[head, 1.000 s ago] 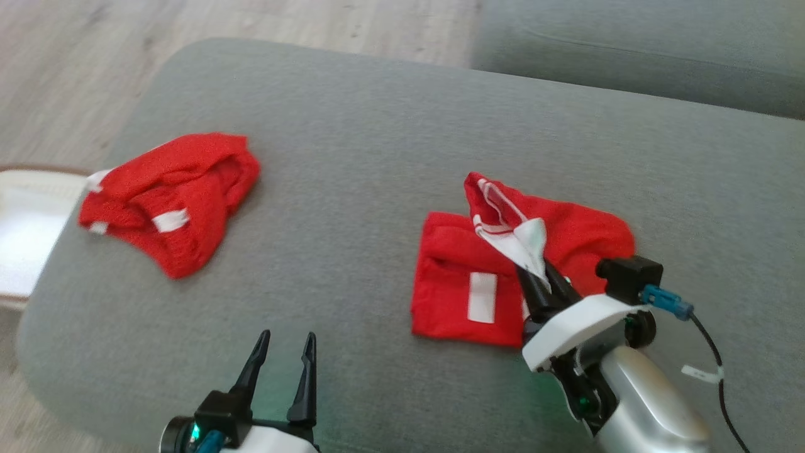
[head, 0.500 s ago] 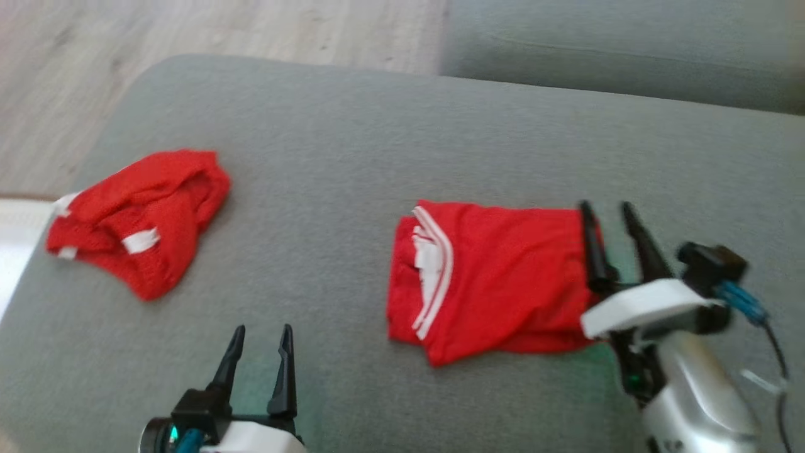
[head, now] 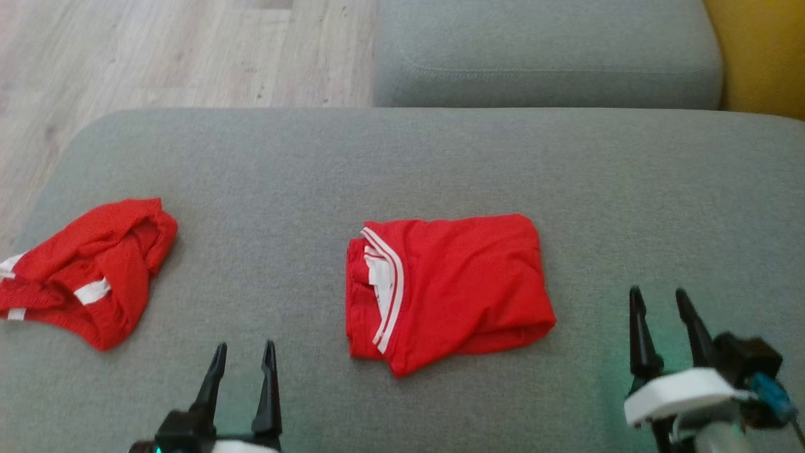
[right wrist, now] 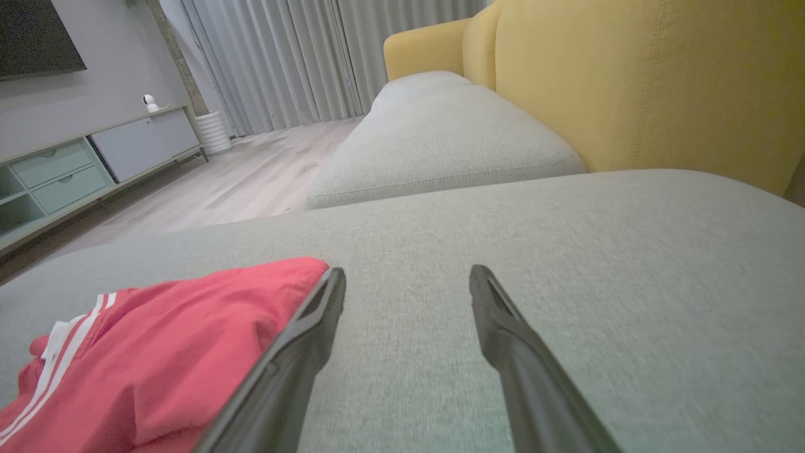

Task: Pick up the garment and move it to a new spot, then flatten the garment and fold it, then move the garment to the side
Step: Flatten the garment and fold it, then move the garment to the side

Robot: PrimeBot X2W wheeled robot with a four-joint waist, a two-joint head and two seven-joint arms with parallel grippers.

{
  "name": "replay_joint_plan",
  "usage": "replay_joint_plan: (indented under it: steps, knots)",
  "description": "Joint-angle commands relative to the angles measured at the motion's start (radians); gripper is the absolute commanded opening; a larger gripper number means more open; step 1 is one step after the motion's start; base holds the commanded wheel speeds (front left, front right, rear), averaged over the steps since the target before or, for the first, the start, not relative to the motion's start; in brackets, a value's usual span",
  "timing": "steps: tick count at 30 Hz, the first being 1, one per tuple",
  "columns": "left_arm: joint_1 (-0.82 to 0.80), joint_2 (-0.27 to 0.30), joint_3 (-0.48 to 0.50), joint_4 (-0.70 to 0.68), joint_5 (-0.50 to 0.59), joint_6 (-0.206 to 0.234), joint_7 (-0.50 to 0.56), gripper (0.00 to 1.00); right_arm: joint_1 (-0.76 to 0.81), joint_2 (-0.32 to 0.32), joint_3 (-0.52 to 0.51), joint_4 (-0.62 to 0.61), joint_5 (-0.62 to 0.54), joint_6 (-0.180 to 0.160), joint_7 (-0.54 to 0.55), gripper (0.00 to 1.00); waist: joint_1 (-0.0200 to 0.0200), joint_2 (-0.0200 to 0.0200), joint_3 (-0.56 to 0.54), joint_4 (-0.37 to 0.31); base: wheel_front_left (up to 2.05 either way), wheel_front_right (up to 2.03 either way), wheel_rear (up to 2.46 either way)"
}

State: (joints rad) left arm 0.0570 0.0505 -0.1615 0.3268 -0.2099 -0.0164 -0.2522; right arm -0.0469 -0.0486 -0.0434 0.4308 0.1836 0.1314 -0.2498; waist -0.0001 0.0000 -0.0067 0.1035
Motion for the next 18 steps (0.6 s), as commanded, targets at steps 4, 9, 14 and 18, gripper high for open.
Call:
replay_joint_plan:
  steps: [4, 9, 14, 18]
  knots:
    - [0.01, 0.0, 0.044, -0.044, 0.01, 0.006, -0.01, 1.0, 0.019, -0.002, 0.038, -0.051, 0.006, -0.001, -0.012, 1.0, 0.0001, 0.0, -0.014, -0.018, 0.0, 0.0, 0.0]
    - [0.019, 0.0, 0.053, -0.045, 0.015, 0.003, -0.01, 1.0, 0.029, -0.002, 0.042, -0.057, 0.016, -0.001, -0.012, 1.0, 0.0001, 0.0, -0.016, -0.022, 0.0, 0.0, 0.0]
    - [0.012, 0.0, 0.042, -0.042, 0.014, -0.002, -0.01, 1.0, 0.016, -0.002, 0.158, -0.08, -0.019, -0.001, -0.012, 1.0, 0.0001, 0.0, -0.01, -0.009, 0.0, 0.0, 0.0]
    - [0.011, 0.0, 0.024, -0.036, 0.007, -0.003, -0.01, 1.0, -0.014, -0.002, 0.352, -0.062, -0.062, -0.001, -0.012, 1.0, 0.0001, 0.0, -0.001, 0.015, 0.0, 0.0, 0.0]
